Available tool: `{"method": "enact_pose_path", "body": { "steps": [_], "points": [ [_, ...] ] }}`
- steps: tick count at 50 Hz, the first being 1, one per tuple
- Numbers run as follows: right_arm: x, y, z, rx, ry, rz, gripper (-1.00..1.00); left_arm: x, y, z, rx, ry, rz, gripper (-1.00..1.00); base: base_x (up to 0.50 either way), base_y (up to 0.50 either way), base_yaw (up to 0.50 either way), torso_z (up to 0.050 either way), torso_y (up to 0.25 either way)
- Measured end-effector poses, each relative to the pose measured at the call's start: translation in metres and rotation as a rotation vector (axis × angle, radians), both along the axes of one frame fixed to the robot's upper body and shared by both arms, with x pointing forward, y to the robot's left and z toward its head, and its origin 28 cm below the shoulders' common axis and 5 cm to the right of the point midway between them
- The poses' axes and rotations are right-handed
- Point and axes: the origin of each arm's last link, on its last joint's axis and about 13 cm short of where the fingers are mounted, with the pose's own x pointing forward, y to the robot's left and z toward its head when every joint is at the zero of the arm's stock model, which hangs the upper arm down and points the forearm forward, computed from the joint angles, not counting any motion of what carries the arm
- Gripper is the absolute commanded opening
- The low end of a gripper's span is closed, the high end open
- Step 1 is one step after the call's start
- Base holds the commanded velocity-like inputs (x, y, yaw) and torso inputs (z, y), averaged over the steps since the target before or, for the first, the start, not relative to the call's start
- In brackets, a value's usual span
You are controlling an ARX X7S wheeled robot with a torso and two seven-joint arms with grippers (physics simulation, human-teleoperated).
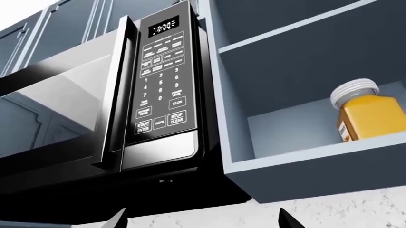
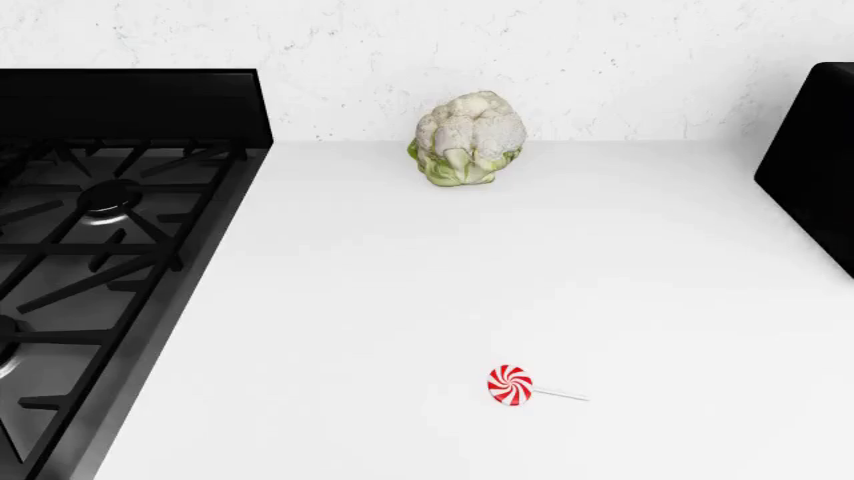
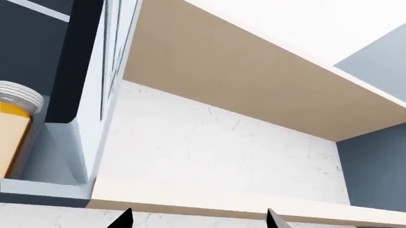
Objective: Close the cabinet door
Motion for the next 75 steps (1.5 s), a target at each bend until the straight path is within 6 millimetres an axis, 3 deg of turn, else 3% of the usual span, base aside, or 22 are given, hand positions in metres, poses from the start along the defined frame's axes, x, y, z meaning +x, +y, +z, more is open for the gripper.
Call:
{"method": "enact_pose_path", "body": {
  "steps": [18, 32, 51, 75],
  "points": [
    [-0.023, -0.018, 0.026, 0.014, -0.049, -0.079, 1.0, -0.005, 0.002, 0.007, 0.012, -0.015, 0.01, 1.0, 0.0, 0.0, 0.0, 0.0, 0.0],
    [-0.037, -0.018, 0.051, -0.007, -0.083, -0.108, 1.0, -0.01, 0.005, 0.014, 0.017, -0.032, 0.02, 1.0, 0.0, 0.0, 0.0, 0.0, 0.0],
    [-0.032, -0.005, 0.084, -0.062, -0.075, -0.132, 1.0, -0.013, 0.007, 0.015, 0.011, -0.041, 0.025, 1.0, 0.0, 0.0, 0.0, 0.0, 0.0],
    [-0.022, 0.029, 0.106, -0.237, 0.026, 0.027, 1.0, -0.016, 0.01, 0.015, -0.001, -0.049, 0.031, 1.0, 0.0, 0.0, 0.0, 0.003, 0.003]
  ]
}}
